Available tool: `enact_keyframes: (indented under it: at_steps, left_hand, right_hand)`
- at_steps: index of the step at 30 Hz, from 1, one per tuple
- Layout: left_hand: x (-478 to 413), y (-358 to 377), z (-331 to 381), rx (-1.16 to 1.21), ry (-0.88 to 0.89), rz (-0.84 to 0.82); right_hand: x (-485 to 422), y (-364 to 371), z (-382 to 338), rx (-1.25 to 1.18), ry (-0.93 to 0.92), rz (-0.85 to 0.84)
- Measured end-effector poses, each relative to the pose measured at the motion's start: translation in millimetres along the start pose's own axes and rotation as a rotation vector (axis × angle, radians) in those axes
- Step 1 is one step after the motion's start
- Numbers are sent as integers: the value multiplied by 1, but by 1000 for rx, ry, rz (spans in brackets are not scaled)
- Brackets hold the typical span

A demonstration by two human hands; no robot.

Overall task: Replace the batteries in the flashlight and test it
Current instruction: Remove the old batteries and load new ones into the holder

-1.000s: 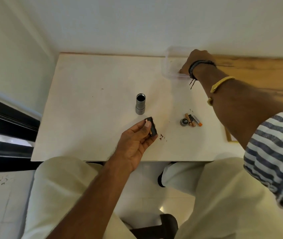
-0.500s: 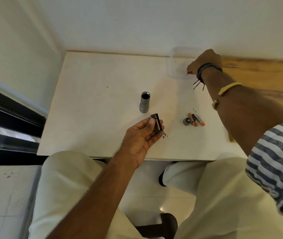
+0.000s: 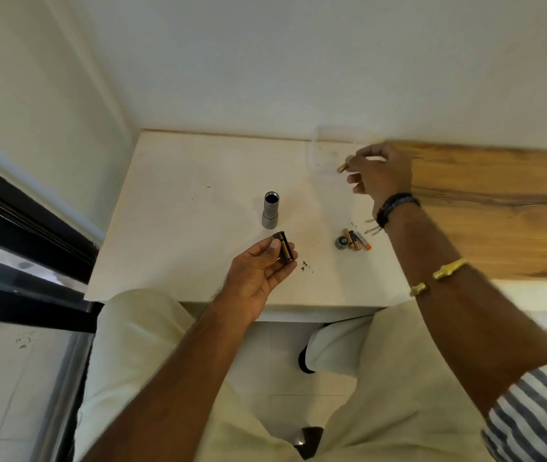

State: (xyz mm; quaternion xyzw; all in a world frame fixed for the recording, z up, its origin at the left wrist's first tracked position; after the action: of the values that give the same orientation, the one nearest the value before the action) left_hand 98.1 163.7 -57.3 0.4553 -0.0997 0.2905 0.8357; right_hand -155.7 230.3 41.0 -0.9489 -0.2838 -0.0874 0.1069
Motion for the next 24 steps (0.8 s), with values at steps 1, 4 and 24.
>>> enact_keyframes:
  at_steps: [1, 4, 24]
  left_hand:
    - [2, 1, 0, -7, 6, -5]
    - [7, 2, -1, -42, 12, -27]
    - [27, 3, -9, -185, -8, -59]
  right_hand:
    - [15, 2, 4, -53, -2, -24]
    - [60, 13, 17, -153, -34, -170]
    - [178, 27, 51, 383, -390, -366]
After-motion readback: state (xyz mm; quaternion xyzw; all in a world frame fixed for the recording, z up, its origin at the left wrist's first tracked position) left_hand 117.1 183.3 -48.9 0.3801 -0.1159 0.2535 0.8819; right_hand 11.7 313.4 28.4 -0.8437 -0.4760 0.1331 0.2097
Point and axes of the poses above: each hand's wrist, its own x-axis away from the middle knuckle, its own y-axis out of the palm, z = x × y, the point moved 7 cm from there along -x, towards the middle knuckle, and after that the axes turned 12 degrees about -z, right-handed, at the moved point
